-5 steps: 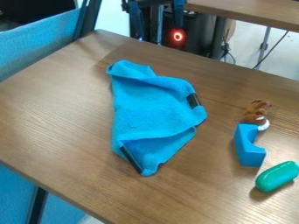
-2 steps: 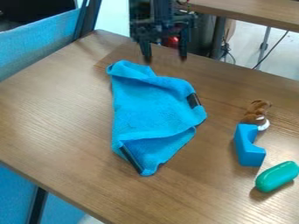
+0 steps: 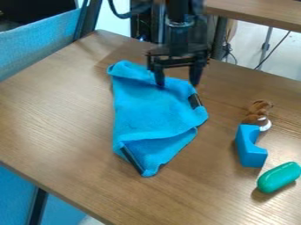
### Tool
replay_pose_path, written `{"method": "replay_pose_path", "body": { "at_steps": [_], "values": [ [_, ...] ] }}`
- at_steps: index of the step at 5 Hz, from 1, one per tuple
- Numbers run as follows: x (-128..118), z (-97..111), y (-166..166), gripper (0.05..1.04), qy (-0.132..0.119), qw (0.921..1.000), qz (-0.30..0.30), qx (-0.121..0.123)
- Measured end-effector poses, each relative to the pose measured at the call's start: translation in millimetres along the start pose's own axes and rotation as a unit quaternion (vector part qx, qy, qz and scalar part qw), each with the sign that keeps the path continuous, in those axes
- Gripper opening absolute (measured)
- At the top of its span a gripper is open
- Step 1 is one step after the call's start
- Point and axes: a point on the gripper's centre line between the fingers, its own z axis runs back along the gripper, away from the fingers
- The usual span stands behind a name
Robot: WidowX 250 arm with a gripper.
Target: Unfold from top right to bottom left.
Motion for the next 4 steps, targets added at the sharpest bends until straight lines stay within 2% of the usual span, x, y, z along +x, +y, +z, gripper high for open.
{"method": "replay_pose_path", "body": {
  "at_steps": [1,2,4],
  "values": [
    [-2,-6,-8,1.0,-0.043,0.9989,0.014,-0.011],
    [-5,-5,-15,1.0,-0.059,0.9981,0.015,-0.009],
    [-4,-15,-31,1.0,-0.061,0.9979,0.022,-0.003]
  ]
}}
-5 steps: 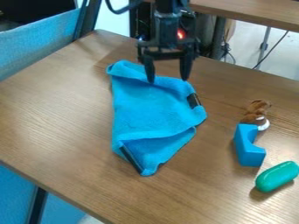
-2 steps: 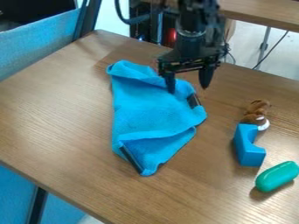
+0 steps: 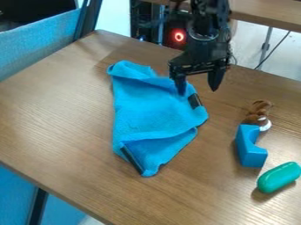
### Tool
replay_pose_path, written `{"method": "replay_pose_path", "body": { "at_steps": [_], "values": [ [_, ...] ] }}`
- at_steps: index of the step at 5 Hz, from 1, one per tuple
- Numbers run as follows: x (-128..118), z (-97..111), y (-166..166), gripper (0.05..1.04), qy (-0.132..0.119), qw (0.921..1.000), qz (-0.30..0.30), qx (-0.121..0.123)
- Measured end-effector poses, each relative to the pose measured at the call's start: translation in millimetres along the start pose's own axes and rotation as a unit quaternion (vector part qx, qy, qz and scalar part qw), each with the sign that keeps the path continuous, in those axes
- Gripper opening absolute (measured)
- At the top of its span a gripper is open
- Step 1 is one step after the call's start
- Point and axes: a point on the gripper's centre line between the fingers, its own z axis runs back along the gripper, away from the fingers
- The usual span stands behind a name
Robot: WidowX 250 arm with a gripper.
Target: Unfold from top right to bottom left.
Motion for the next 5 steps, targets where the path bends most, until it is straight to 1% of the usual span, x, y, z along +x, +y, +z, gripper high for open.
{"method": "replay_pose_path", "body": {
  "at_steps": [1,3,4,5],
  "values": [
    [-7,-8,-9,1.0,-0.003,1.0,-0.007,0.006],
    [-4,-33,-8,1.0,-0.011,0.9994,-0.006,0.033],
    [1,-34,-11,0.954,-0.019,0.9993,-0.004,0.033],
    [2,-35,-13,0.669,-0.016,0.9991,-0.008,0.038]
  ]
}}
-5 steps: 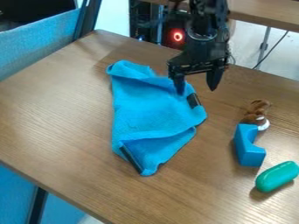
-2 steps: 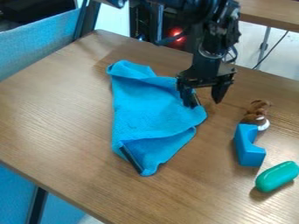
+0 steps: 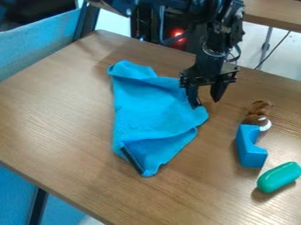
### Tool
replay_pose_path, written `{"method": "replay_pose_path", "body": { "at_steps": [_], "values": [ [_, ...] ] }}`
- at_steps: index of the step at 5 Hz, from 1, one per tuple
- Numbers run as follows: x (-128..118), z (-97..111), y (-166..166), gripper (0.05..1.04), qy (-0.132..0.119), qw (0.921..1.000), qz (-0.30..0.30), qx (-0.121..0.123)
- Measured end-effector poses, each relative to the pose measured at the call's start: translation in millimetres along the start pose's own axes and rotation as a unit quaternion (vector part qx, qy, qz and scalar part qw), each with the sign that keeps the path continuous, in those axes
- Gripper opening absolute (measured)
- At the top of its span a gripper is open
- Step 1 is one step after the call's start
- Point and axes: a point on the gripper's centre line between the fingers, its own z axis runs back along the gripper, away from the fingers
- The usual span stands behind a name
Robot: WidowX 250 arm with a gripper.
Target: Unfold from top right to bottom left.
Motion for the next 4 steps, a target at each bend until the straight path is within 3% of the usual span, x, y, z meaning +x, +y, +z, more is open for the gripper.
{"method": "replay_pose_path", "body": {
  "at_steps": [1,2,3,4],
  "values": [
    [-2.2,-2.6,2.8,0.367,0.006,0.9998,-0.013,0.01],
    [-4.1,-4.2,4.6,0.154,0.009,0.9997,-0.018,0.013],
    [-5.8,-4.6,5.9,0.061,0.015,0.9996,-0.021,0.015],
    [-4.1,2.9,11.7,0.051,0.038,0.9991,-0.019,0.008]
  ]
}}
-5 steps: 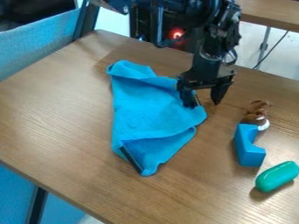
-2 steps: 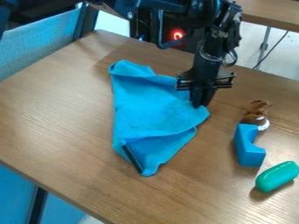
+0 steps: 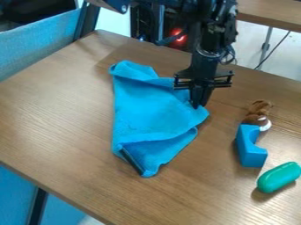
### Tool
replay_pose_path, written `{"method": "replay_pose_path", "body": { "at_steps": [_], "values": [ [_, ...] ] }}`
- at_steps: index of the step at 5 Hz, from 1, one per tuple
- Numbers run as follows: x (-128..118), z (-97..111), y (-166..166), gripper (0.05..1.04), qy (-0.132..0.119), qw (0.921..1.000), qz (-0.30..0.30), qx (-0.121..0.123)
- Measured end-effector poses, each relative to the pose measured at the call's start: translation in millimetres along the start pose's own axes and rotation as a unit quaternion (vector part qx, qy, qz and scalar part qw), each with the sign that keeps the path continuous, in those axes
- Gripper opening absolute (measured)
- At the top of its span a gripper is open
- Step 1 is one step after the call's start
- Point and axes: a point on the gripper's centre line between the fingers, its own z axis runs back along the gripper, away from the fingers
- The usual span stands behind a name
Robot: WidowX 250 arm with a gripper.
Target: Unfold from top right to bottom left.
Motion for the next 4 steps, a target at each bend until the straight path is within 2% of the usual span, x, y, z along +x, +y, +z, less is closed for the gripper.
{"method": "replay_pose_path", "body": {
  "at_steps": [1,2,3,4],
  "values": [
    [7,24,8,0.051,0.02,0.9995,0.007,-0.023],
    [25,59,26,0.051,0.031,0.9969,0.017,-0.071],
    [36,68,68,0.051,0.054,0.9946,0.016,-0.087],
    [44,59,111,0.051,0.088,0.9935,-0.007,-0.072]
  ]
}}
